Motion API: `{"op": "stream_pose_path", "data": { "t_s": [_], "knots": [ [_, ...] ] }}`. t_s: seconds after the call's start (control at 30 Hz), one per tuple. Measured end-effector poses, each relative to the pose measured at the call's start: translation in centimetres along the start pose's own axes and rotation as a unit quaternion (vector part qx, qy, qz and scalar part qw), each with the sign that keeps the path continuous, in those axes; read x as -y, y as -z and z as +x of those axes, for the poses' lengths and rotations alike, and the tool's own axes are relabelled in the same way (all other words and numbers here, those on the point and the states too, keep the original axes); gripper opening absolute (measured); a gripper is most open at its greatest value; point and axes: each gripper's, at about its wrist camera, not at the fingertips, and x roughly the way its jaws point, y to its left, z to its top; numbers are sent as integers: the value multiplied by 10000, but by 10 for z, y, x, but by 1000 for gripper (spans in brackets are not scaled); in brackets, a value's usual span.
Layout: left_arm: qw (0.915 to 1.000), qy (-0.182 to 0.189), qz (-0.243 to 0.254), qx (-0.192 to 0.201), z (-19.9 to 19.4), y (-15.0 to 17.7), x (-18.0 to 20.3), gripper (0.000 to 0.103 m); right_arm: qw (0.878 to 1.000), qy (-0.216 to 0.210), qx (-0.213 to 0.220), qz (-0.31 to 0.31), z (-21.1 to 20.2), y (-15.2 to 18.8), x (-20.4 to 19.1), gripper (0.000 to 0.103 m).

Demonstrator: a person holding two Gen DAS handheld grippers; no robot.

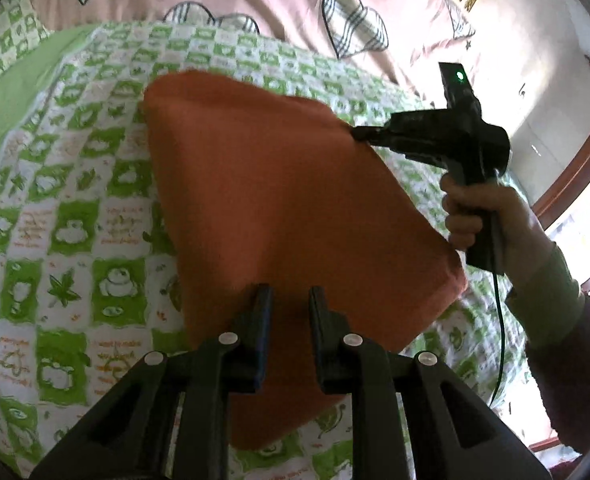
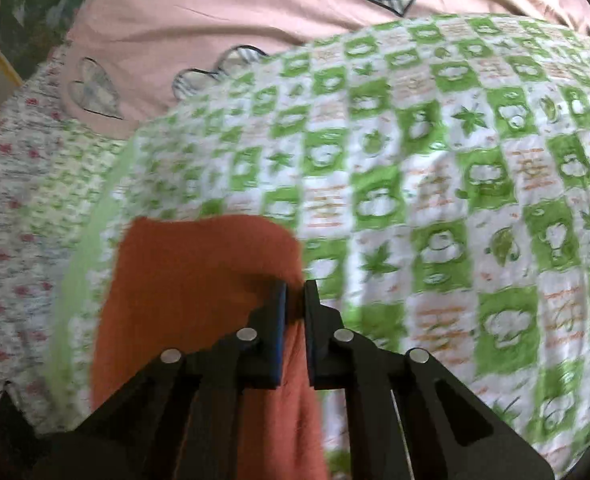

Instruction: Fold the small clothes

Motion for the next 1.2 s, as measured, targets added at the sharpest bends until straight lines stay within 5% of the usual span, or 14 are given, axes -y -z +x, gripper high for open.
{"op": "stream_pose_path", "data": {
  "t_s": [0.1,0.27,0.4,0.6,0.83,1.03,1.2],
  "knots": [
    [9999,-69,113,12,-5,-2,7,19,9998,-139,-64,121,0,4,7,8],
    [9993,-43,-4,381,-29,-15,6,38,9983,-297,489,-140,-53,11,-16,8],
    [9987,-159,-147,451,-24,-30,-5,37,9969,-582,162,-497,-39,10,-45,8],
    [9990,-329,-311,-69,12,-25,-22,24,9995,-109,-223,-209,30,-3,-25,0],
    [9988,-337,-343,3,4,-28,-20,25,9996,-7,38,-297,10,-3,-29,4],
    [9994,34,-332,124,-20,-15,-8,25,9966,-443,-68,-691,-47,53,-50,4],
    [9998,-55,-139,-152,-14,13,4,26,9964,81,-338,-769,-58,110,-30,4]
  ]
}}
